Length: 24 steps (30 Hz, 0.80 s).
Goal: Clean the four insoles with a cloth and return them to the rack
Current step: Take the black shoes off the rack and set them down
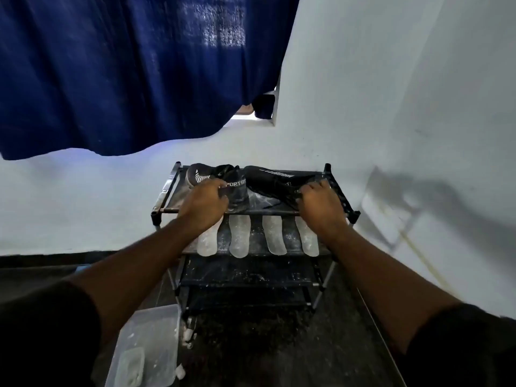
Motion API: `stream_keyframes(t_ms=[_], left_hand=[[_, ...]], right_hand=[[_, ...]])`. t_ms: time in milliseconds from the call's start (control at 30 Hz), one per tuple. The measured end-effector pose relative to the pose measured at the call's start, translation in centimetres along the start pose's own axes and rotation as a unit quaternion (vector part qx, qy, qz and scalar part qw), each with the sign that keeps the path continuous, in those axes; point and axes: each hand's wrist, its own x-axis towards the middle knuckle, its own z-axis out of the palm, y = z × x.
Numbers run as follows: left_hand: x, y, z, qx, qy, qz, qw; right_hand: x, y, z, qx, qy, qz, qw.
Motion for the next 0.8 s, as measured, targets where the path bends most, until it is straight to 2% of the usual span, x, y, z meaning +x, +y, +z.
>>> stream_keyframes(t_ms=[233, 400, 500, 667, 800], left_hand=[[6.1, -0.9, 2.5, -0.038, -0.026, -0.012, 0.999], [8.2, -2.1, 3.6, -0.022, -0.077, -0.017, 0.997], [8.6, -2.6, 4.1, -0.005, -0.100, -0.003, 0.995], [8.9, -2.7, 4.7, -0.024, -0.061, -0.006, 0.998], [8.0, -2.1, 3.9, 0.032, 0.002, 0.000, 0.999]], right_hand=[[5.7, 4.4, 3.3, -0.023, -0.019, -0.028, 0.999], [7.6, 5.7, 4.6, 0.070, -0.080, -0.031, 0.994], [8.3, 5.8, 5.0, 0.086, -0.096, -0.034, 0.991], [8.3, 5.0, 4.4, 0.072, -0.078, -0.013, 0.994], [7.1, 4.5, 2.9, 0.083, -0.048, -0.016, 0.995]])
